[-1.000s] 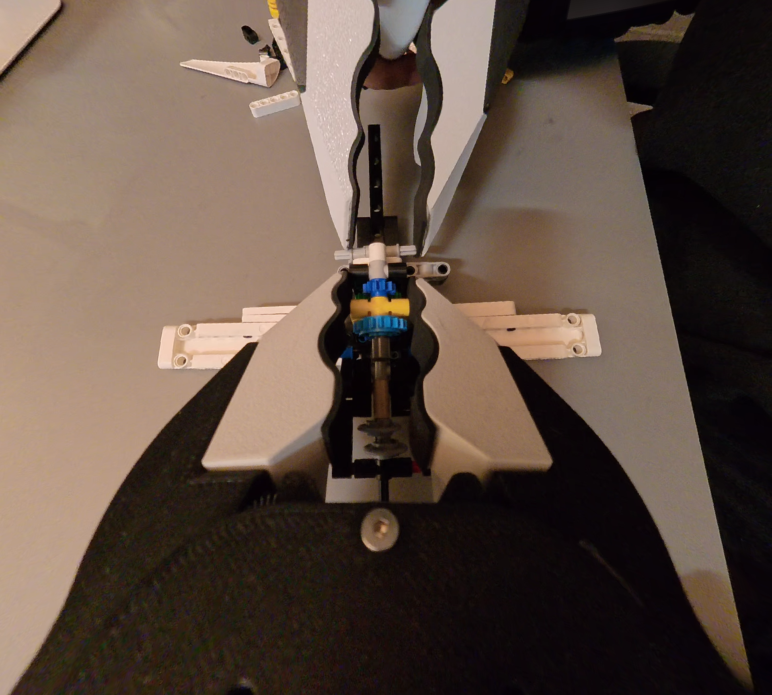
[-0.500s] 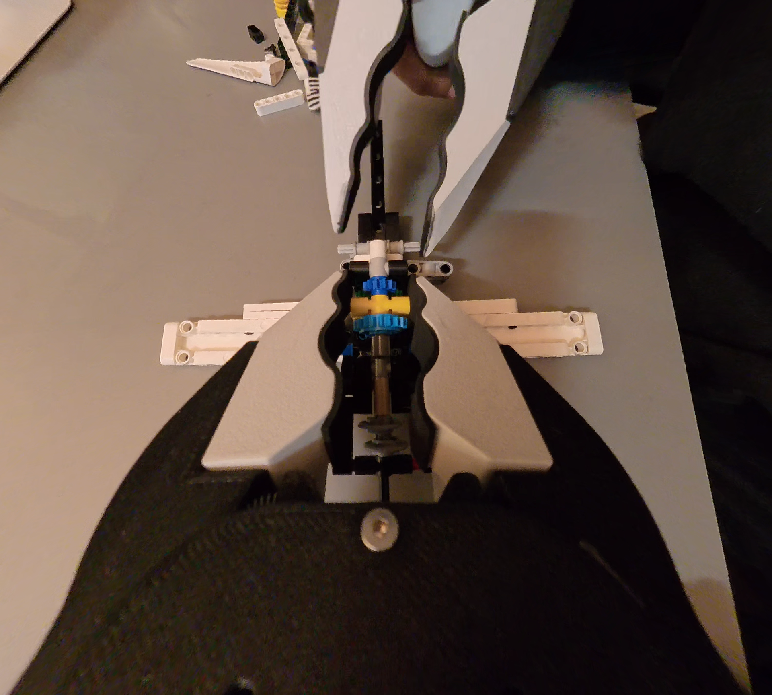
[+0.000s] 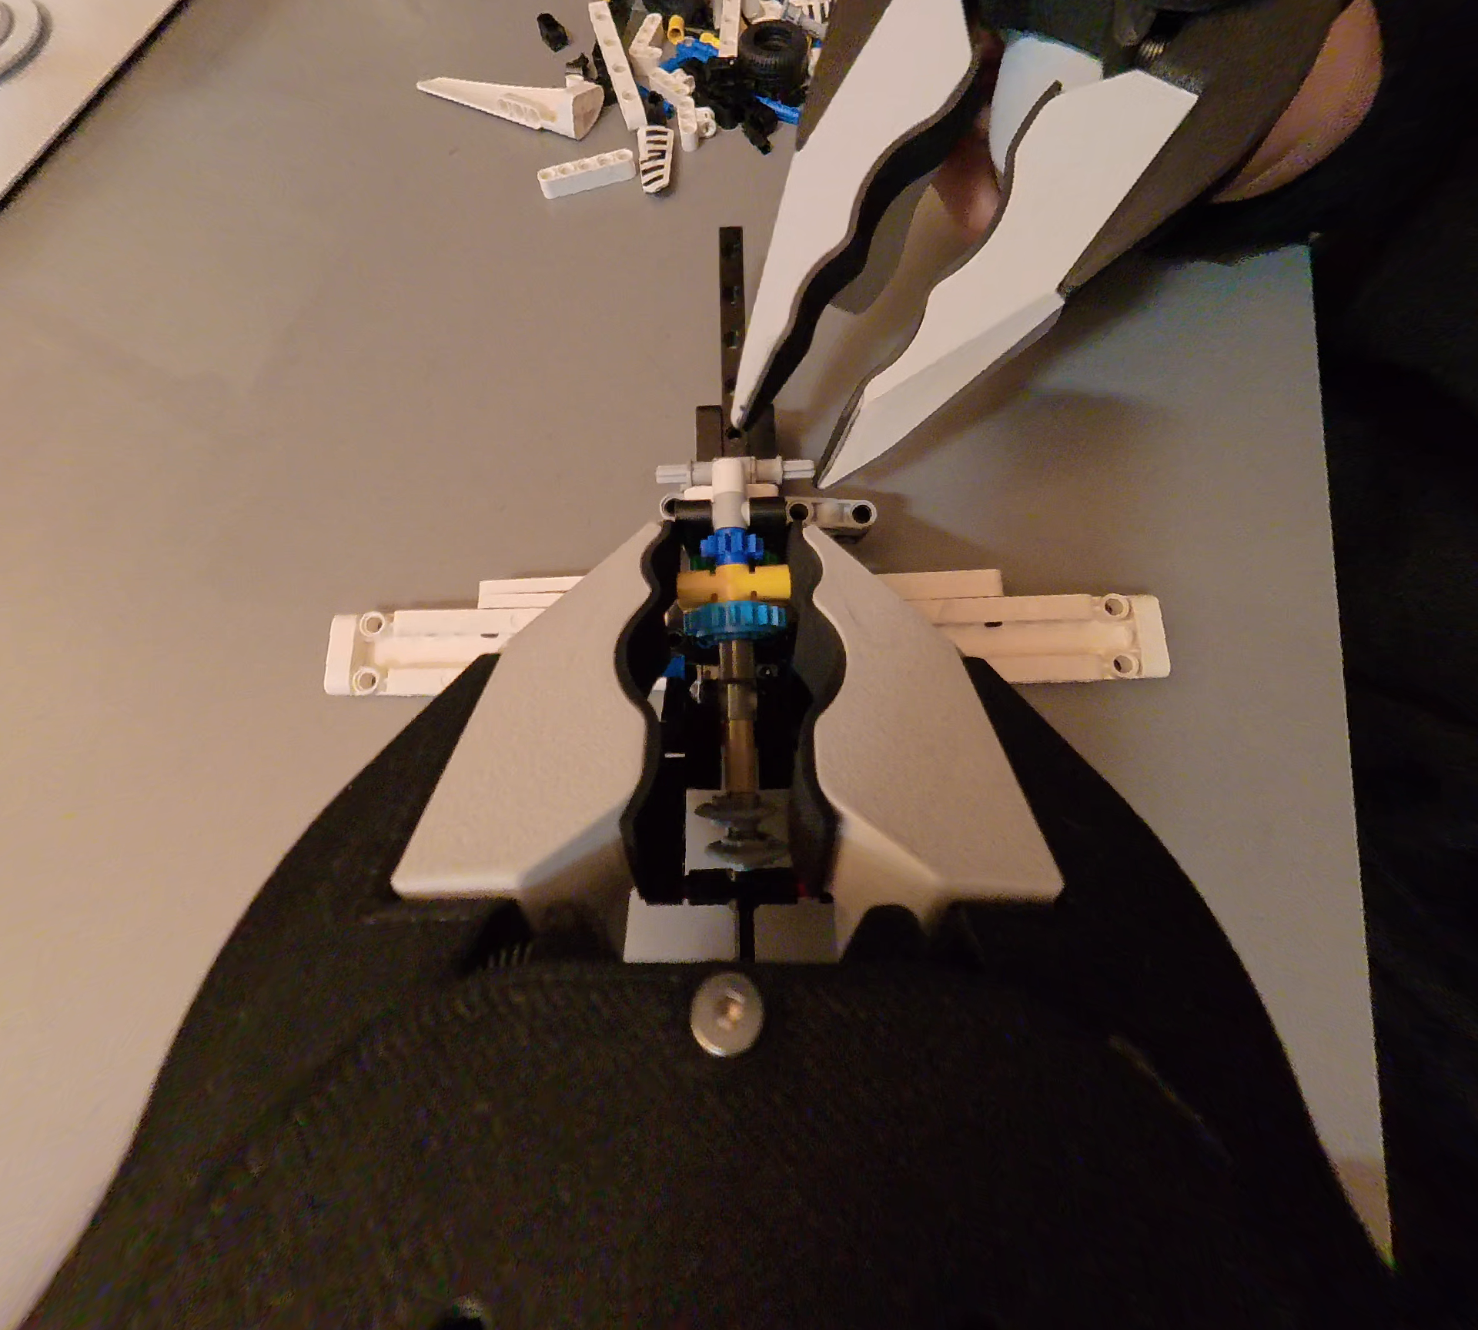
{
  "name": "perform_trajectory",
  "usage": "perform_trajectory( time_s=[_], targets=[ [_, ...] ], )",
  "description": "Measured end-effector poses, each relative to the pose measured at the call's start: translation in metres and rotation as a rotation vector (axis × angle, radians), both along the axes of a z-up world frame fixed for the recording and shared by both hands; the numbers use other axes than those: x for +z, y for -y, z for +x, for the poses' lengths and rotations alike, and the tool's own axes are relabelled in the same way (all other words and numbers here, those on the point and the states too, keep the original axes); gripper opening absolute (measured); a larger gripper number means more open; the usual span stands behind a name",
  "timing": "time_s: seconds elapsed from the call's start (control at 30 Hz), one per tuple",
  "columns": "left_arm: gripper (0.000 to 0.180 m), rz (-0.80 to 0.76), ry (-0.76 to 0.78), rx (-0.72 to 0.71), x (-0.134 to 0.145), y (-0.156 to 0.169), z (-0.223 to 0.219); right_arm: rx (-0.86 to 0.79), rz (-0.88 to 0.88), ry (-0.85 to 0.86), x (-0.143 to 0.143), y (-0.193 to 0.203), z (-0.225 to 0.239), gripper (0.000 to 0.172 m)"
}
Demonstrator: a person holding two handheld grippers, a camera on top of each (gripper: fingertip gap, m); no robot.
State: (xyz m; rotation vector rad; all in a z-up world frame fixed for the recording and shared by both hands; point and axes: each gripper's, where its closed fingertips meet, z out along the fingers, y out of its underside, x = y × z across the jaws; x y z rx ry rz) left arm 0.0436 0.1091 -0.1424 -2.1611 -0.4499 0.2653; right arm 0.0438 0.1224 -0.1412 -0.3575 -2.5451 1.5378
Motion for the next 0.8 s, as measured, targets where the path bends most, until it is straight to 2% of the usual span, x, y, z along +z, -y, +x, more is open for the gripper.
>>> perform_trajectory(
  time_s=[0.13, 0.33, 0.53, 0.67, 0.8],
  targets=[
    [0.025, 0.006, -0.014, 0.021, 0.000, 0.000, -0.001, -0.017, 0.014, -0.009, 0.002, -0.001, -0.001, 0.021],
    [0.025, 0.033, -0.009, 0.016, 0.001, 0.000, -0.001, -0.013, -0.054, 0.021, 0.009, 0.005, 0.000, 0.019],
    [0.025, 0.054, -0.005, -0.040, 0.001, 0.000, 0.005, 0.146, -0.086, -0.033, 0.029, 0.009, 0.000, 0.020],
    [0.025, 0.071, 0.005, -0.051, 0.002, 0.000, 0.007, 0.247, 0.018, 0.041, 0.019, 0.009, -0.006, 0.024],
    [0.025, 0.081, 0.005, -0.056, 0.002, 0.000, 0.007, 0.262, -0.004, 0.072, 0.019, 0.016, -0.003, 0.025]
  ],
)
